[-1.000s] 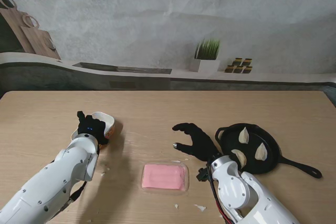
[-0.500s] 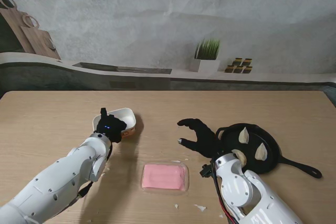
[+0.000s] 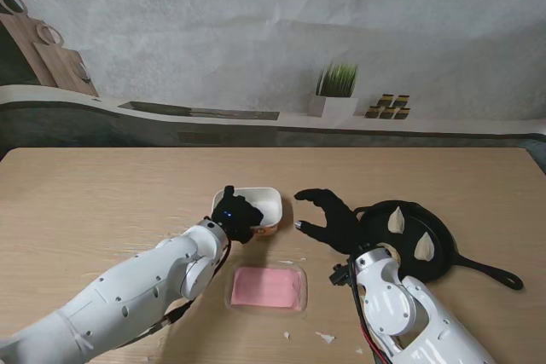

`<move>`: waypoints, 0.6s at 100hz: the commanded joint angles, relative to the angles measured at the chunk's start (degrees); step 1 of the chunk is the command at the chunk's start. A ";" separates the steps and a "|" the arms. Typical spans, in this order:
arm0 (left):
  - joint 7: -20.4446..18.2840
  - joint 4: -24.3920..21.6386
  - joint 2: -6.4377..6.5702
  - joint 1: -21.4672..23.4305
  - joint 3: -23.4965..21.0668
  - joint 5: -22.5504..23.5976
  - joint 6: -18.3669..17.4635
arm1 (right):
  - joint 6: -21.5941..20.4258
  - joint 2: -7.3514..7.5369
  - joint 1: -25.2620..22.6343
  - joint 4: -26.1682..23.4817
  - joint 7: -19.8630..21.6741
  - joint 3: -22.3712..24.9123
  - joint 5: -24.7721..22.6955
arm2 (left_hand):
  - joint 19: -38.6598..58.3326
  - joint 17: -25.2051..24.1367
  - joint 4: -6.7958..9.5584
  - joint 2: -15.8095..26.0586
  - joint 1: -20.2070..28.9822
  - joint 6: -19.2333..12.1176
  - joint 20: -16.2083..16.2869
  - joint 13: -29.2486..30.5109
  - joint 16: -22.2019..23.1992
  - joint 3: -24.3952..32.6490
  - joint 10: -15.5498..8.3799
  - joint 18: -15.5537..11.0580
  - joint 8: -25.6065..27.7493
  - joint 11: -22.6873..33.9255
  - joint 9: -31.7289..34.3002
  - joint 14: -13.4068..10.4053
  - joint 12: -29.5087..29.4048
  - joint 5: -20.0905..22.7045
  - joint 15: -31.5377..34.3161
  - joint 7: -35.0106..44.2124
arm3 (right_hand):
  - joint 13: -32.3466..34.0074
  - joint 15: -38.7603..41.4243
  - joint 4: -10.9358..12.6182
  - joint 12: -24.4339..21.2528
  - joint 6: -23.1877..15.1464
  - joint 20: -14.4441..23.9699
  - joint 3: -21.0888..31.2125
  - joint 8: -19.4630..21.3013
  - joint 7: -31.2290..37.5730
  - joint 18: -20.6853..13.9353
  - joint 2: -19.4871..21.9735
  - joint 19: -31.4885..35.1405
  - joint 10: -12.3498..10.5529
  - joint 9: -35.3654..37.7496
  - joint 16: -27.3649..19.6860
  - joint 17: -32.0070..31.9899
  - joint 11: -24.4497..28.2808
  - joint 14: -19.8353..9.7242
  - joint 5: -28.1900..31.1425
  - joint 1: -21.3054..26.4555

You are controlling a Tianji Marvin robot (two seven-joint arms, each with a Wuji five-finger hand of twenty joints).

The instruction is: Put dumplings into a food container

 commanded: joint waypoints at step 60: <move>-0.01 1.49 -4.42 -3.54 6.19 -5.31 -1.18 | -0.27 -0.59 -0.30 -0.12 -0.53 0.06 -0.59 | 2.05 -1.93 -0.81 -4.46 -3.43 0.36 -4.73 0.47 1.76 0.41 0.53 1.76 -2.45 2.96 -4.56 0.84 -4.40 -0.49 -0.27 -1.92 | -1.17 0.68 3.18 0.69 -1.47 1.20 0.70 -0.02 0.35 -1.74 -0.53 -0.25 -0.34 0.01 0.31 0.03 1.29 -1.52 0.50 -0.04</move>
